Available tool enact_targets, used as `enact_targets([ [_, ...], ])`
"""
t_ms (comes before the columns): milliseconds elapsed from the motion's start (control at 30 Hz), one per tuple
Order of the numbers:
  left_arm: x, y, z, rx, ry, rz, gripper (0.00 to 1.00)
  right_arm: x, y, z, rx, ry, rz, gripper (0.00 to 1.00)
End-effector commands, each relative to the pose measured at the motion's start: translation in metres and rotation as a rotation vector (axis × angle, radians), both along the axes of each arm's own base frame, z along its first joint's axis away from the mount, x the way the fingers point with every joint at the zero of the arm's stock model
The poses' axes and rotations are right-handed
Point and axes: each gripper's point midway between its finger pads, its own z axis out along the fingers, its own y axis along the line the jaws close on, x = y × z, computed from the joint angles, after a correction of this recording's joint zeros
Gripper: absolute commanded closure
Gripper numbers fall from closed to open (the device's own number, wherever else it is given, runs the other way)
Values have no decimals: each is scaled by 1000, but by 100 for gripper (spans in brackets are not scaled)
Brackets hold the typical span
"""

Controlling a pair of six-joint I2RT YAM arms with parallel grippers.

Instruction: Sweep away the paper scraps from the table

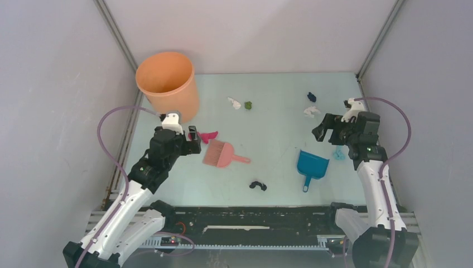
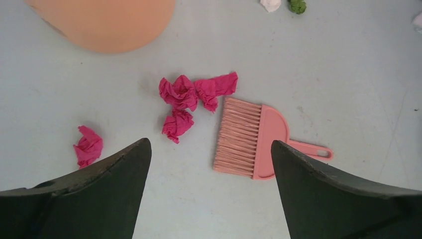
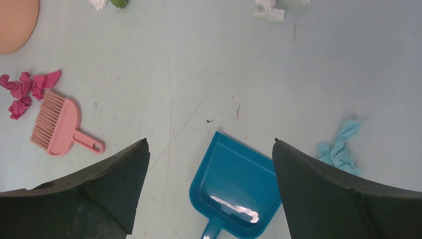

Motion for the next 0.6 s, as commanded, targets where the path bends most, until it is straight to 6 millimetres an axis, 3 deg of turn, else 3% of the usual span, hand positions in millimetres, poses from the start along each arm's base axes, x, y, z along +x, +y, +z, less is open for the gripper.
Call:
enact_targets([
  [0, 6, -15, 12, -62, -38, -34, 3, 7, 0, 8, 0, -43, 3, 0],
  [333, 8, -12, 9, -61, -1, 5, 5, -14, 35, -8, -102, -104, 386, 4],
  [500, 8, 0, 13, -51, -26, 70, 5, -9, 76, -12, -265, -147, 532, 10],
  [567, 8, 9, 14, -30, -38, 107, 5, -7, 105, -11, -311, -155, 624, 25],
])
